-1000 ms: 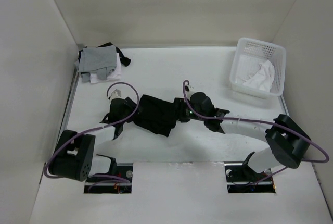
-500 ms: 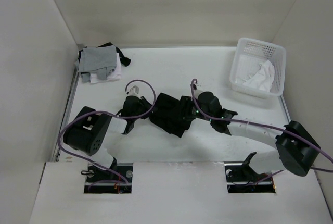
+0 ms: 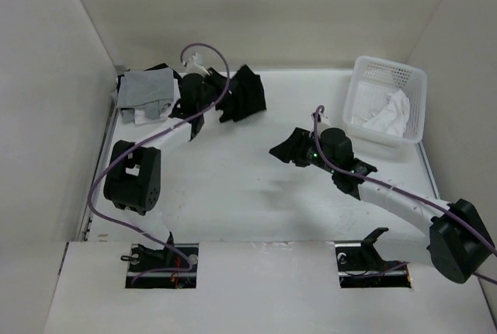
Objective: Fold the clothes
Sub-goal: Neatly place the folded tank top to the corner
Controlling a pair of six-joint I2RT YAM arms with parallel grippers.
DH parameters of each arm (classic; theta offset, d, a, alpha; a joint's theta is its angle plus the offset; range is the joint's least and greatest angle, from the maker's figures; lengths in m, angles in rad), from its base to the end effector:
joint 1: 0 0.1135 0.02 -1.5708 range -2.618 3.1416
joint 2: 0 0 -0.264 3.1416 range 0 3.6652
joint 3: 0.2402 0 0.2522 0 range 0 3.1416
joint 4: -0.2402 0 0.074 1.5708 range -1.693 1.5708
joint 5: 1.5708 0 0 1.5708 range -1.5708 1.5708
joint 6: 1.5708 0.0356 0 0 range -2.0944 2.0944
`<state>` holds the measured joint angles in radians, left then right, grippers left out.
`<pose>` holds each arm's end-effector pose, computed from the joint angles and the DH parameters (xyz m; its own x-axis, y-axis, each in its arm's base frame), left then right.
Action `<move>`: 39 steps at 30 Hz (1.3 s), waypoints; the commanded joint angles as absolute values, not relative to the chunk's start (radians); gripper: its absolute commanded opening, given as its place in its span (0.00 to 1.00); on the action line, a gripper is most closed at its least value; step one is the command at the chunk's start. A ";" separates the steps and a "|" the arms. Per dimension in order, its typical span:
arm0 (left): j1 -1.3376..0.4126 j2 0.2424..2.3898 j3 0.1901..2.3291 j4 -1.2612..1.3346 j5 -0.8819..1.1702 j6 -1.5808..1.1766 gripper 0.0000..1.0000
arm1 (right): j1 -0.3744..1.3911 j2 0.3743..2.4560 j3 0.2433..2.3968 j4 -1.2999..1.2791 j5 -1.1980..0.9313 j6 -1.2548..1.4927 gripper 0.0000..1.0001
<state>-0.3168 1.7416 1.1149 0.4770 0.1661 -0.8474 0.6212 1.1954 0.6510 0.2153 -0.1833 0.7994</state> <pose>0.3843 -0.1322 0.2623 -0.4406 -0.6335 -0.6360 0.2000 0.6214 -0.7575 0.2133 0.1607 0.2483 -0.6941 0.3701 -0.6175 -0.3083 0.6223 0.7195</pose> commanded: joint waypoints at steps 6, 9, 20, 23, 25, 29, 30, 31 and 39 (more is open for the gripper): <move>0.071 1.742 1.313 0.394 0.114 -0.882 0.02 | 0.610 1.193 0.649 0.216 -0.198 0.759 0.68; 0.211 1.790 1.261 0.390 0.036 -0.972 0.25 | 0.613 1.210 0.658 0.216 -0.213 0.753 0.68; 0.228 1.541 0.841 0.499 -0.277 -1.089 0.56 | 0.630 1.241 0.646 0.222 -0.173 0.732 0.69; 0.173 1.398 0.747 0.494 -0.411 -1.054 0.56 | 0.634 1.230 0.623 0.232 -0.135 0.732 0.61; 0.101 1.318 0.703 0.489 -0.471 -0.997 0.56 | 0.636 1.226 0.612 0.238 -0.111 0.730 0.42; -0.149 1.304 0.709 0.469 -0.480 -0.844 0.56 | 0.653 1.210 0.607 0.230 -0.039 0.729 0.05; -0.216 1.322 0.716 0.465 -0.476 -0.807 0.57 | 0.663 1.203 0.607 0.224 -0.014 0.721 0.04; -0.285 1.342 0.724 0.463 -0.472 -0.780 0.57 | 0.669 1.194 0.606 0.218 0.007 0.718 0.04; -0.600 1.518 0.784 0.339 -0.310 -0.761 0.63 | 0.688 0.956 0.502 0.132 0.297 0.718 0.50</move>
